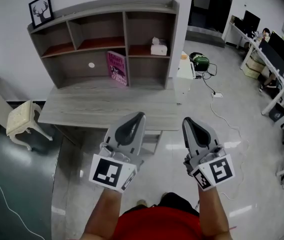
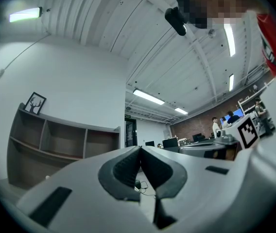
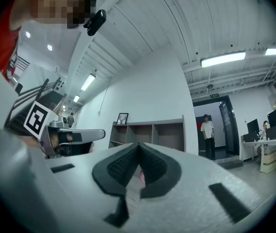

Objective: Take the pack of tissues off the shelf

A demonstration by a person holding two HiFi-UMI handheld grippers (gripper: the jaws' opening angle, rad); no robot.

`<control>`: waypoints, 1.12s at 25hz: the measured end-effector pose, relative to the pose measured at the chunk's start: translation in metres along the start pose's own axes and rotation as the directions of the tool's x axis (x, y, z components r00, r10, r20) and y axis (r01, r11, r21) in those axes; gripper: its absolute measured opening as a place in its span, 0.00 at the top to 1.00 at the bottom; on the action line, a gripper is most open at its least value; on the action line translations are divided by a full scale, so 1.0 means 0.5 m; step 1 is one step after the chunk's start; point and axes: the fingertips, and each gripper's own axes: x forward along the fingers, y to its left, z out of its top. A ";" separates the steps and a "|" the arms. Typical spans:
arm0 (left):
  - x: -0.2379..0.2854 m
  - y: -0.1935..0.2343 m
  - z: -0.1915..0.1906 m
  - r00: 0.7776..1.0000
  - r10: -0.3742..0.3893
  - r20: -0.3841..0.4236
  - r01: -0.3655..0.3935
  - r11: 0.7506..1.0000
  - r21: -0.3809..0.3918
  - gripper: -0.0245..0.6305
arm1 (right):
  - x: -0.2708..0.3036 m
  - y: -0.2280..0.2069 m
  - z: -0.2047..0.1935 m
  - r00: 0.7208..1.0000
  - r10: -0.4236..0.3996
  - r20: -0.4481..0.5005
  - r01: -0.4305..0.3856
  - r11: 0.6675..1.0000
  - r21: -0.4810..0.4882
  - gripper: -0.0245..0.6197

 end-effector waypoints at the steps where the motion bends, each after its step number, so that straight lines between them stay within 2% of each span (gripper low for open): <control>1: 0.004 0.004 -0.001 1.000 0.000 0.003 0.000 1.000 -0.002 0.95 | 0.002 -0.003 -0.001 1.000 -0.004 -0.001 0.004 1.000 -0.001 0.95; 7: 0.043 0.041 -0.021 1.000 0.004 -0.010 -0.004 1.000 0.000 0.95 | 0.042 -0.039 -0.021 1.000 -0.014 0.003 0.014 1.000 0.002 0.95; 13: 0.137 0.080 -0.069 0.997 0.062 -0.038 -0.061 0.998 0.018 0.94 | 0.110 -0.116 -0.046 1.000 0.013 0.022 -0.013 1.000 -0.001 0.95; 14: 0.159 0.087 -0.078 0.996 0.072 -0.043 -0.071 0.997 0.020 0.88 | 0.123 -0.135 -0.050 1.000 0.019 0.025 -0.019 1.000 -0.001 0.95; 15: 0.182 0.095 -0.089 0.995 0.082 -0.049 -0.081 0.996 0.022 0.76 | 0.137 -0.156 -0.055 0.999 0.023 0.028 -0.023 1.000 0.000 0.95; 19: 0.285 0.126 -0.127 0.988 0.134 -0.072 -0.131 0.990 0.041 0.58 | 0.192 -0.247 -0.075 0.999 0.037 0.037 -0.037 0.999 -0.008 0.95; 24: 0.416 0.174 -0.182 0.966 0.235 -0.104 -0.230 0.971 0.059 0.44 | 0.261 -0.361 -0.111 0.997 0.070 0.021 -0.069 0.997 -0.014 0.95; 28: 0.512 0.209 -0.231 0.942 0.302 -0.145 -0.296 0.953 0.063 0.38 | 0.304 -0.442 -0.141 0.995 0.098 0.001 -0.098 0.995 -0.024 0.95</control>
